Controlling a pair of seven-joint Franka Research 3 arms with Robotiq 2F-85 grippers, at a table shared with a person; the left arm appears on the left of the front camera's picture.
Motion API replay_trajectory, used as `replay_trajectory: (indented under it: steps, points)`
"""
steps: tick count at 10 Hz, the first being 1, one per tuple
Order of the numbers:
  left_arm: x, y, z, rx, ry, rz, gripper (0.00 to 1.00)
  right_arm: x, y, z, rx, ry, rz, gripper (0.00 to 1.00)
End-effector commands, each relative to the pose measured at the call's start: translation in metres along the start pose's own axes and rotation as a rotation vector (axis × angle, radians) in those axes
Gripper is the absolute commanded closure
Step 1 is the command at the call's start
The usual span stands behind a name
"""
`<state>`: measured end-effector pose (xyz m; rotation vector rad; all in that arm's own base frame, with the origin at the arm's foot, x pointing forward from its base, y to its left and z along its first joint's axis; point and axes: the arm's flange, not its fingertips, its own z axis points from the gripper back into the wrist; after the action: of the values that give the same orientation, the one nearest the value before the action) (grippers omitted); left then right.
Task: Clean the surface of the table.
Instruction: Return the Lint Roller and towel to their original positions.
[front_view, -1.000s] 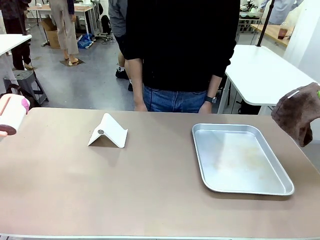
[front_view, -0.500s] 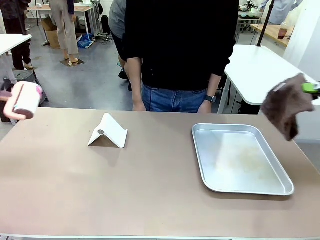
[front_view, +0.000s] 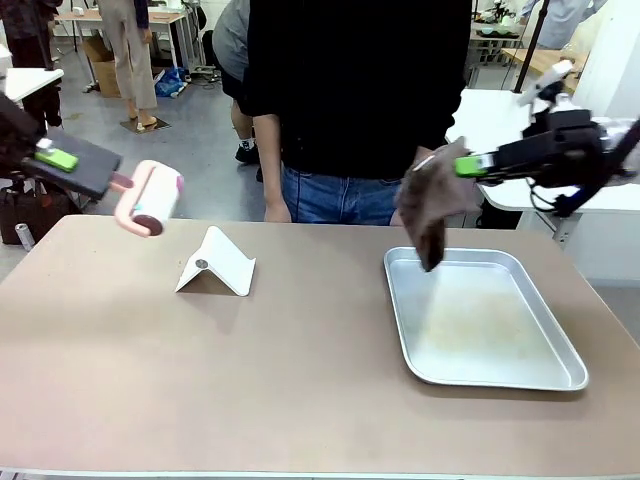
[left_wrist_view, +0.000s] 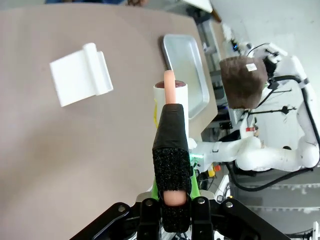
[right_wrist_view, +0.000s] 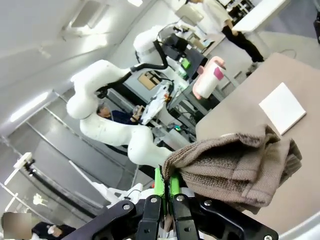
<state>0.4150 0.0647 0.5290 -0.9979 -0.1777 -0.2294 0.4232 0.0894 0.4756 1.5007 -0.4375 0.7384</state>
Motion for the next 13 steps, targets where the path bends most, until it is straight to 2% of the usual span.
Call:
replay_trajectory:
  steps: [1, 3, 4, 5, 6, 11, 13]
  points:
    - [0.009, -0.02, -0.028, 0.031, 0.019, 0.081, 0.78, -0.008, -0.006, -0.045, -0.039, -0.029, 0.054, 0.96]
    - [0.012, -0.029, -0.055, 0.039, 0.022, 0.174, 0.78, -0.02, -0.022, -0.077, -0.007, -0.031, 0.039, 0.96]
    - [0.006, -0.024, -0.055, 0.038, -0.002, 0.205, 0.78, -0.025, -0.027, -0.075, 0.0, -0.038, -0.005, 0.96]
    - [-0.009, -0.01, -0.035, -0.011, 0.012, 0.149, 0.78, -0.014, -0.014, -0.069, -0.019, 0.01, 0.013, 0.96]
    - [0.017, -0.025, -0.059, 0.053, 0.048, 0.159, 0.78, -0.014, -0.014, -0.069, -0.019, 0.01, 0.013, 0.96]
    - [0.013, -0.022, -0.06, 0.05, 0.052, 0.161, 0.78, -0.018, -0.018, -0.071, -0.02, 0.003, 0.006, 0.96]
    - [0.056, -0.029, -0.09, 0.134, 0.1, 0.198, 0.78, -0.002, -0.037, -0.106, -0.06, -0.028, 0.052, 0.96]
